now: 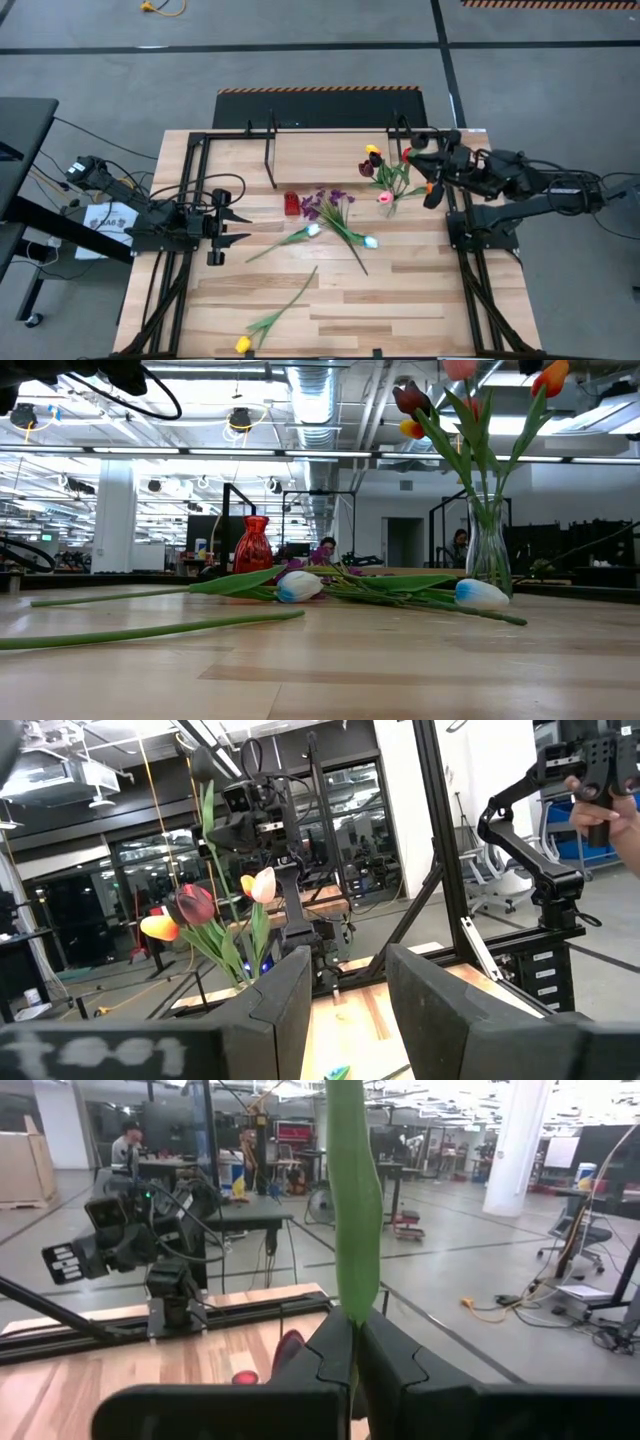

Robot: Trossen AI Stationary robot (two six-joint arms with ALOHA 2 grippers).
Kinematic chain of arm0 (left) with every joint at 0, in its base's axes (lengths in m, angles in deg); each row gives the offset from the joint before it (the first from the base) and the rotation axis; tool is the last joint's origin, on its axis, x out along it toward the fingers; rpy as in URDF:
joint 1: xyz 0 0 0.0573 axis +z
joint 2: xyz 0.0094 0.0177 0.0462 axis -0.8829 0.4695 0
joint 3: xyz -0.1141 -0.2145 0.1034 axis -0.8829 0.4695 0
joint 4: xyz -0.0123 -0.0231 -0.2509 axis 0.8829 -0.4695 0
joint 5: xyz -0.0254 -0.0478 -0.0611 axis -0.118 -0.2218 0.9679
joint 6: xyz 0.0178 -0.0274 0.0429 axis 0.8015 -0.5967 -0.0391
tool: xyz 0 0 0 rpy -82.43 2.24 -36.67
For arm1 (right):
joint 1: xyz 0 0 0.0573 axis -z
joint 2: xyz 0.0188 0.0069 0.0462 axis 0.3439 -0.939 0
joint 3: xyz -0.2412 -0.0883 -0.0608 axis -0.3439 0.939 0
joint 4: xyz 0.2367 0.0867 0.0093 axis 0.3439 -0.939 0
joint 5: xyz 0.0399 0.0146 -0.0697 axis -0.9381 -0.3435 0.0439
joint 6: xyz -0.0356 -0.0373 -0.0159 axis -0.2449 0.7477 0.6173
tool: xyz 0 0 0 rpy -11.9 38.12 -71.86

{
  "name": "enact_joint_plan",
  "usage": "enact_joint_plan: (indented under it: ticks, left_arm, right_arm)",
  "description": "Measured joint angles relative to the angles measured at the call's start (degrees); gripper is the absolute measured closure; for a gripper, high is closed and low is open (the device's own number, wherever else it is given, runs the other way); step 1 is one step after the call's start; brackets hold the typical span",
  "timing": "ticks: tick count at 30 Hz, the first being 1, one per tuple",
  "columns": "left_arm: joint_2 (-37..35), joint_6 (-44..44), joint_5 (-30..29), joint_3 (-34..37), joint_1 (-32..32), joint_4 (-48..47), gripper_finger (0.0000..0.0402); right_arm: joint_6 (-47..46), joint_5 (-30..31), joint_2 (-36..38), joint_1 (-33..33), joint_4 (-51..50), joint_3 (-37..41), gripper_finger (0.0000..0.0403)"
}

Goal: Pick and place flowers into a vace then onto a shelf
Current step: Put the black flower into the transparent vase

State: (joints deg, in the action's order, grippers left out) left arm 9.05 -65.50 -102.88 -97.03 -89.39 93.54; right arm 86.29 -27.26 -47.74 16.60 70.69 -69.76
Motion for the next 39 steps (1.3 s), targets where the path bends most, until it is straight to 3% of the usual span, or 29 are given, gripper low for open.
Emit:
enact_joint_plan:
  ticks: [22,39]
  left_arm:
    - [0.0,0.0,0.0,0.0,0.0,0.0,0.0278]
    - [0.0,0.0,0.0,0.0,0.0,0.0,0.0278]
  right_arm:
    - [-1.6,1.1,-0.1,-0.2,-1.8,1.0,0.0403]
    - [-1.8,4.0,-5.0,-0.2,-0.7,1.0,0.0403]
